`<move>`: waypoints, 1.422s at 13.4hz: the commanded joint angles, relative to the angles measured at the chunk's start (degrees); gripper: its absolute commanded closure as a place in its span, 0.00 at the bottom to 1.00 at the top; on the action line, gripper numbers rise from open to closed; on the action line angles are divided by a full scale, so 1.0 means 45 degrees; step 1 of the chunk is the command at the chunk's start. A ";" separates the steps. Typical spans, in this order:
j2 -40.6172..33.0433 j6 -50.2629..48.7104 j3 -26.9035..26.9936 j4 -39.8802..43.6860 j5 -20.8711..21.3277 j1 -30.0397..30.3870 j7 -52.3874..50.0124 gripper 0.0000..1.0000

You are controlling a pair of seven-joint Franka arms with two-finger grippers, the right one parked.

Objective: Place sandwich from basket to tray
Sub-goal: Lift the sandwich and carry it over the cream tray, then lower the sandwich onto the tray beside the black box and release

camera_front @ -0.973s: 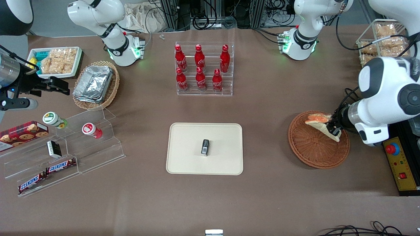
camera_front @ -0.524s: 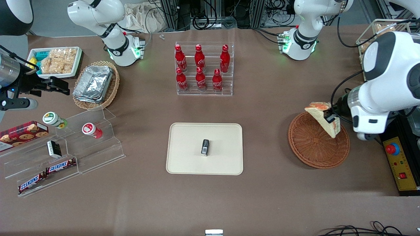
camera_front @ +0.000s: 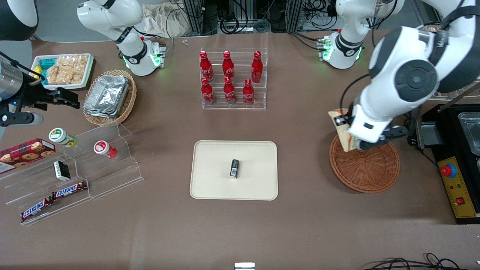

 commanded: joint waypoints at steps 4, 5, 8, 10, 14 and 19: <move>0.1678 0.1472 -0.0076 0.0915 0.1163 -0.1664 0.0365 1.00; 0.1893 0.1981 -0.0115 0.0914 0.0930 -0.1684 0.0365 1.00; 0.3200 0.3815 -0.0213 0.0953 0.1006 -0.2367 0.0345 1.00; 0.4137 0.5143 -0.0232 0.0953 0.1043 -0.2523 0.0345 1.00; 0.5486 0.6768 -0.0096 0.1070 0.1181 -0.3363 -0.0084 1.00; 0.6504 0.7785 -0.0096 0.1051 0.1045 -0.3286 -0.0085 1.00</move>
